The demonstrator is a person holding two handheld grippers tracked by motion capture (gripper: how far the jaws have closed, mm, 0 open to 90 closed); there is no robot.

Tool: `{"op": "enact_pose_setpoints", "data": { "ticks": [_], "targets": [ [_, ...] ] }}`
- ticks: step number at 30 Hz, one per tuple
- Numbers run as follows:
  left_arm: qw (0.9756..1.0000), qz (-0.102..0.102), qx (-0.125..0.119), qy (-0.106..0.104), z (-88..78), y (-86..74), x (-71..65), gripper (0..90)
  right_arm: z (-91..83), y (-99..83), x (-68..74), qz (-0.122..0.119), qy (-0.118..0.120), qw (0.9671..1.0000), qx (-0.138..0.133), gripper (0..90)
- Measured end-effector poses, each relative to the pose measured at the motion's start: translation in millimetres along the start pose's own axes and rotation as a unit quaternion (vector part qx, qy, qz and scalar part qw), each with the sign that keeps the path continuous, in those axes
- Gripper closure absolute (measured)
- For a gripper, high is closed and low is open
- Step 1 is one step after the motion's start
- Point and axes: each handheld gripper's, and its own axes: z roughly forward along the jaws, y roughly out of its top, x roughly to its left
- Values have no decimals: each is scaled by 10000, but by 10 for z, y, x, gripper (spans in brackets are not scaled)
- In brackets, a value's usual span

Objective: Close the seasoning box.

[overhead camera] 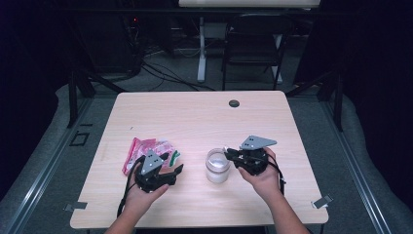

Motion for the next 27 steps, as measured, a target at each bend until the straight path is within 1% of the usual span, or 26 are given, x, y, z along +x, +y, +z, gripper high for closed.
{"op": "enact_pose_setpoints", "data": {
  "ticks": [1,2,5,6,7,8,9,12,15,16,18,19,21,22,23,24,25,26,27],
  "targets": [
    [10000,-12,-6,-8,6,3,1,338,-8,-2,8,-17,3,10000,18,777],
    [10000,12,-1,-13,14,13,7,338,-23,-6,16,-19,34,10000,8,748],
    [10000,-8,-7,-10,23,22,4,339,-41,-8,22,-28,36,10000,-4,725],
    [10000,-5,36,24,30,33,7,339,-55,-8,32,-44,57,10000,-10,677],
    [10000,-5,36,24,30,33,7,342,-61,-8,33,-80,80,9999,2,653],
    [10000,-52,43,58,32,43,10,344,-66,-9,38,-111,65,9999,-3,635],
    [10000,-52,43,58,32,43,10,345,-66,-9,38,-111,65,9999,-3,635],
    [10000,-59,13,77,21,65,27,345,-80,-8,45,-159,74,9998,60,590],
    [9998,-169,-18,56,-2,92,54,348,-112,2,56,-197,109,9997,71,574],
    [9998,-205,-21,45,-14,104,65,348,-142,24,62,-149,156,9997,131,561],
    [9996,-250,-65,77,-38,132,86,349,-174,58,74,-134,160,9996,172,551],
    [9995,-265,-95,122,-64,165,109,349,-194,77,85,-123,131,9997,148,547],
    [9995,-269,-101,136,-82,182,124,349,-219,98,88,-116,132,9998,125,536],
    [9992,-316,-140,176,-121,217,162,349,-273,145,91,-28,58,10000,49,510],
    [9992,-316,-140,176,-121,217,162,349,-273,145,91,-28,58,10000,49,510],
    [9989,-377,-190,224,-164,248,216,349,-332,188,73,27,-29,10000,-34,496],
    [9989,-377,-190,224,-164,248,216,349,-332,188,73,27,-29,10000,-34,496],
    [9983,-447,-215,296,-212,270,280,352,-384,219,39,91,-111,9999,-90,486],
    [9983,-447,-215,296,-212,270,280,357,-384,219,39,91,-111,9999,-90,486]
  ]
}}
